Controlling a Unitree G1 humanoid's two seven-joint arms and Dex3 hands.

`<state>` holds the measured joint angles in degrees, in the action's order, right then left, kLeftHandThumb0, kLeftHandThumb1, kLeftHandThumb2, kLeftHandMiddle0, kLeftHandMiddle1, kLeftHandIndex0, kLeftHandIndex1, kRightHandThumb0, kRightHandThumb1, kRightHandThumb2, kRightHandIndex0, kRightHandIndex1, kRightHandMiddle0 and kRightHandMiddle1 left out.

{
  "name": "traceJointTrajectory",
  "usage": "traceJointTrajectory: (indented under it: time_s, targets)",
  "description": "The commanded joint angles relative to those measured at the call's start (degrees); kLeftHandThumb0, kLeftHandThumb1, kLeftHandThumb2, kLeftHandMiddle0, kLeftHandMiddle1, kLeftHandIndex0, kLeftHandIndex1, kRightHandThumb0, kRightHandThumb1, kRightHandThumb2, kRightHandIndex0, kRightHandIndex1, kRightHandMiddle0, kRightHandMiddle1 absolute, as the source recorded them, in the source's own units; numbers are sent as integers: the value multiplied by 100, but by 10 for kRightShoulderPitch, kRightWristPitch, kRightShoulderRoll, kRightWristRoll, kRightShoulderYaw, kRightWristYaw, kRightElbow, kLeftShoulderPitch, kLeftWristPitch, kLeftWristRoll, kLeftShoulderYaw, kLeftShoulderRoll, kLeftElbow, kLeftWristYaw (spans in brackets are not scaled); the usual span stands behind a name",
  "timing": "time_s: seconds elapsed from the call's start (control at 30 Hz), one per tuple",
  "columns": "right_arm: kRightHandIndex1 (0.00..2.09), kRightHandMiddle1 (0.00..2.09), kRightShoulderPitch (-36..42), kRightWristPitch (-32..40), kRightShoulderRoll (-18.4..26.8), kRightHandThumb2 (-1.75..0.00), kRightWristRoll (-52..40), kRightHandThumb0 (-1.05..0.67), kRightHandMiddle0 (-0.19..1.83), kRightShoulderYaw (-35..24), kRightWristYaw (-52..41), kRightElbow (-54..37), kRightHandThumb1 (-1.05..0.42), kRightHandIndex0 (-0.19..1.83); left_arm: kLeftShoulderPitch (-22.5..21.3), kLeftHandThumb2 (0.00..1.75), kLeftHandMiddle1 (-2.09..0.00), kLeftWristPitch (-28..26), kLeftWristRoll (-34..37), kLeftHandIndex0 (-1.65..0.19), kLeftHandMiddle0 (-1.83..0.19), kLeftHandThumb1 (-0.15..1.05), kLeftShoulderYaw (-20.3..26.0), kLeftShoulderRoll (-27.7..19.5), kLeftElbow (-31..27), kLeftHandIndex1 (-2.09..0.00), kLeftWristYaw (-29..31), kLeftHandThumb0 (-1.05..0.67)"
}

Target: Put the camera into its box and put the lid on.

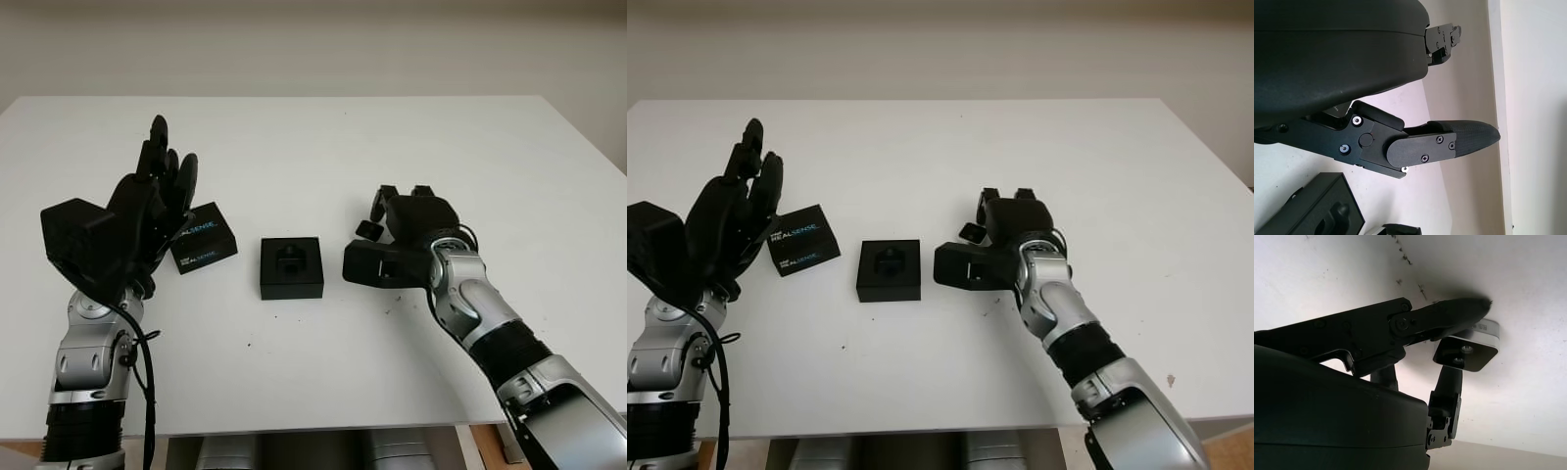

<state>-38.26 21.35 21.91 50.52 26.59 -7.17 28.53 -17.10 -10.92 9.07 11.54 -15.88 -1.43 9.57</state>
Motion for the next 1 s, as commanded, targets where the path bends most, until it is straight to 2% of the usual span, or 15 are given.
traceJointTrajectory:
  time_s: [0.0, 0.1, 0.23, 0.53, 0.57, 0.6, 0.63, 0.67, 0.73, 0.77, 0.93, 0.97]
  targets:
    - [209, 120, 2, -8, -1, -5, 0, -49, 14, 5, 11, 7, -96, 43, 0, 56, 0, 6, -3, 19, 19, 105, 1, -5, -11, 0, -1, -71]
    - [209, 145, 6, -18, -1, -6, 1, -39, 15, 5, 32, 9, -98, 47, 1, 54, 0, 4, -5, 19, 19, 105, 1, -4, -14, 0, -5, -73]
    - [209, 165, 9, -33, -2, -6, -7, -30, 13, 3, 48, 18, -103, 50, 3, 53, 0, 2, -6, 19, 19, 105, 1, -5, -18, 0, -7, -74]
    - [209, 177, 16, -65, 2, -6, -15, -41, 10, 4, 96, 26, -104, 53, 15, 55, 0, -7, -17, 19, 19, 105, 2, -7, -29, 0, -12, -75]
    - [209, 174, 16, -70, 6, -6, -7, -43, 12, 9, 107, 27, -104, 44, 16, 55, 0, -7, -17, 19, 19, 105, 3, -7, -30, 0, -11, -75]
    - [204, 168, 16, -77, 9, -6, -1, -44, 15, 13, 117, 29, -104, 24, 16, 55, 0, -7, -17, 19, 19, 105, 3, -8, -29, 0, -10, -76]
    - [186, 152, 15, -83, 13, -6, 2, -45, 24, 16, 120, 31, -104, 8, 17, 55, 0, -5, -17, 19, 19, 105, 3, -9, -29, 0, -9, -76]
    - [172, 139, 14, -89, 15, -6, 5, -45, 29, 18, 122, 33, -105, 4, 17, 55, 0, -5, -16, 19, 19, 105, 4, -10, -29, 0, -8, -76]
    - [139, 118, 12, -102, 16, -6, -1, -45, 41, 13, 127, 37, -104, 8, 17, 55, 0, -6, -15, 19, 19, 105, 4, -10, -28, 0, -8, -75]
    - [127, 115, 11, -108, 17, -6, -5, -44, 43, 9, 130, 37, -104, 10, 17, 54, 0, -7, -14, 19, 19, 105, 5, -9, -28, 0, -8, -76]
    - [49, 164, 12, -142, 21, -9, -24, -44, 27, -8, 158, 42, -105, 32, 17, 53, 0, -18, -10, 19, 19, 105, 5, -8, -33, 0, -7, -76]
    - [39, 168, 11, -144, 22, -9, -26, -44, 25, -10, 157, 41, -105, 36, 17, 53, 0, -20, -10, 19, 19, 105, 4, -9, -35, 0, -6, -76]
